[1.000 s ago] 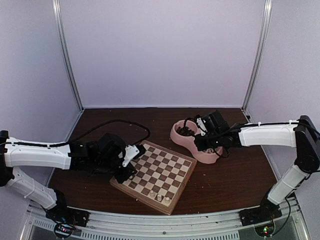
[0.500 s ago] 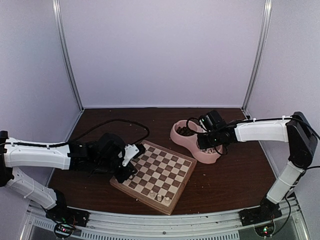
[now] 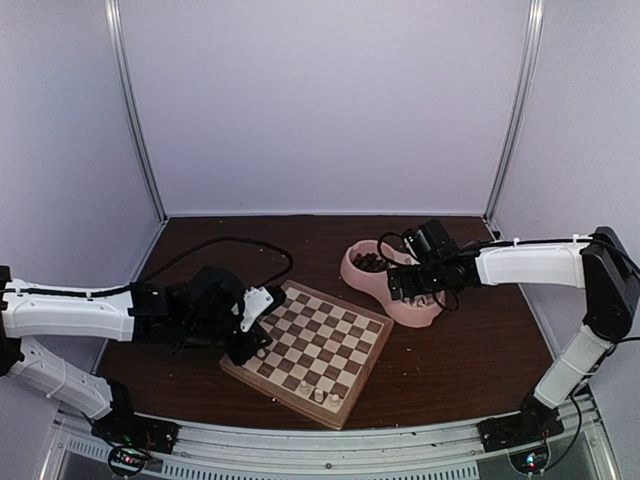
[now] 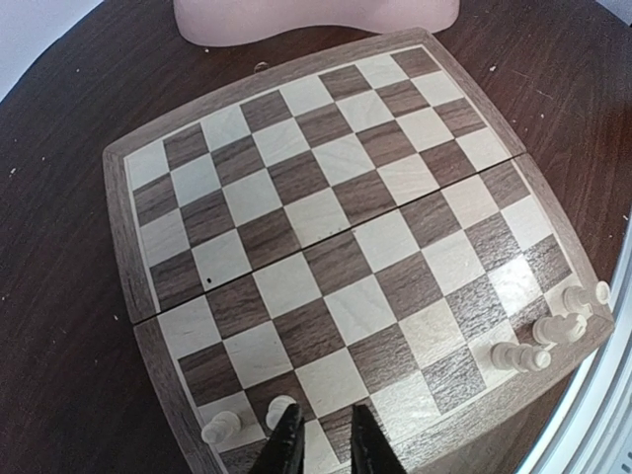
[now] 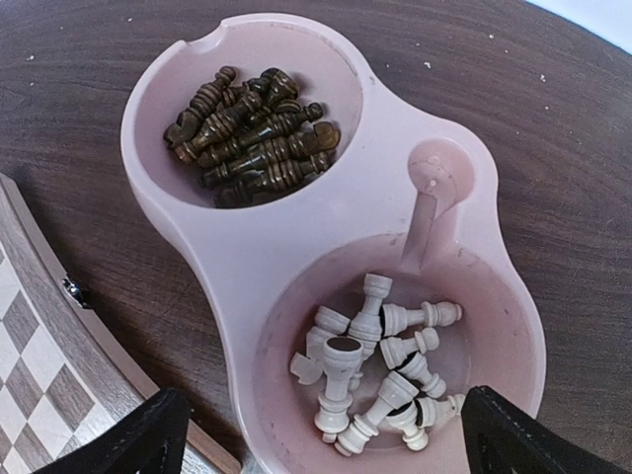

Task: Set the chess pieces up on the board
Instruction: Place the chess pile in the storage box, then pick up the pawn from the corner of the board.

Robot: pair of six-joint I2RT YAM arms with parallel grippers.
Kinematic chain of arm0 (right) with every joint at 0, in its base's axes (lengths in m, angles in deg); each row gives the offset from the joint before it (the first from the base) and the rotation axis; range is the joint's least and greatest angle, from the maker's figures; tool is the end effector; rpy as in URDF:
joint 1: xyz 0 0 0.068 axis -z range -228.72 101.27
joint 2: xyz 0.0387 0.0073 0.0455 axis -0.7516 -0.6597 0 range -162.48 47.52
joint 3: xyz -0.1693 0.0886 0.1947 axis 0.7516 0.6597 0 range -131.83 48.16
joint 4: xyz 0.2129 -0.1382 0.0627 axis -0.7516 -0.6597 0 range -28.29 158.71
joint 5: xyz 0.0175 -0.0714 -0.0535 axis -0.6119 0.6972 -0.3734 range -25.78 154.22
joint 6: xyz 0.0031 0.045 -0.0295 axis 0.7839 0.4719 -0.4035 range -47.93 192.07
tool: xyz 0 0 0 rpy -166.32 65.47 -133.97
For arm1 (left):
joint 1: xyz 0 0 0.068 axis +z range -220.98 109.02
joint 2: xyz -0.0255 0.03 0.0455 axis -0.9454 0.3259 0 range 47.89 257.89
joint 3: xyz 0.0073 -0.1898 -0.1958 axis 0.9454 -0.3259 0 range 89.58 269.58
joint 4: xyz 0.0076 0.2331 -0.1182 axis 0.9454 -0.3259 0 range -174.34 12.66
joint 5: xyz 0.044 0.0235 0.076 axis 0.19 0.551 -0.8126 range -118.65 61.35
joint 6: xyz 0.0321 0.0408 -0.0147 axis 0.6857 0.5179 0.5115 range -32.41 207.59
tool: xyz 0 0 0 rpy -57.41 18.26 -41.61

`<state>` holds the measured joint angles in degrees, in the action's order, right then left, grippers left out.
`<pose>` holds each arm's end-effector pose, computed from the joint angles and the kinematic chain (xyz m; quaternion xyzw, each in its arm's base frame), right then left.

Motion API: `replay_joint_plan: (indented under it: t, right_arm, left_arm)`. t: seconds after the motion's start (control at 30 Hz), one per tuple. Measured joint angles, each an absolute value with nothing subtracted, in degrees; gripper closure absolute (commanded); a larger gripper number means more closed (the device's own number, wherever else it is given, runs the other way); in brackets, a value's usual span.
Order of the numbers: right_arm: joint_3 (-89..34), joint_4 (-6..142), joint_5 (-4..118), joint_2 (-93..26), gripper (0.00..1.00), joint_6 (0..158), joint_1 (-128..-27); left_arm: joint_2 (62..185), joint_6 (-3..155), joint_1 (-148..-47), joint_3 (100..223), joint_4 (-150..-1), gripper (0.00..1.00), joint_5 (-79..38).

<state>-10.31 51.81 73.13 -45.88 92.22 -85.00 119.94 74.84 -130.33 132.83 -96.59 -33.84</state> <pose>0.2760 0.1957 0.2001 -0.1070 0.9364 0.0894 0.3220 0.1330 -0.2181 0.2177 0.3541 0.8631 -0.1763 0.3140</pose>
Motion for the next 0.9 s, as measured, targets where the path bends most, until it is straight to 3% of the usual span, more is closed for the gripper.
replay_joint_plan:
  t: [0.4,0.9]
  right_arm:
    - [-5.55,53.82,77.41,-35.59,0.0,92.17,-85.0]
    - [-4.76,43.09,101.89,-28.81,0.0,102.82,-84.97]
  left_arm:
    - [117.3,74.58,-130.33,131.98,-96.22,0.73,-34.33]
    - [115.98,74.4,-130.33,131.1,-95.32,0.7,-35.37]
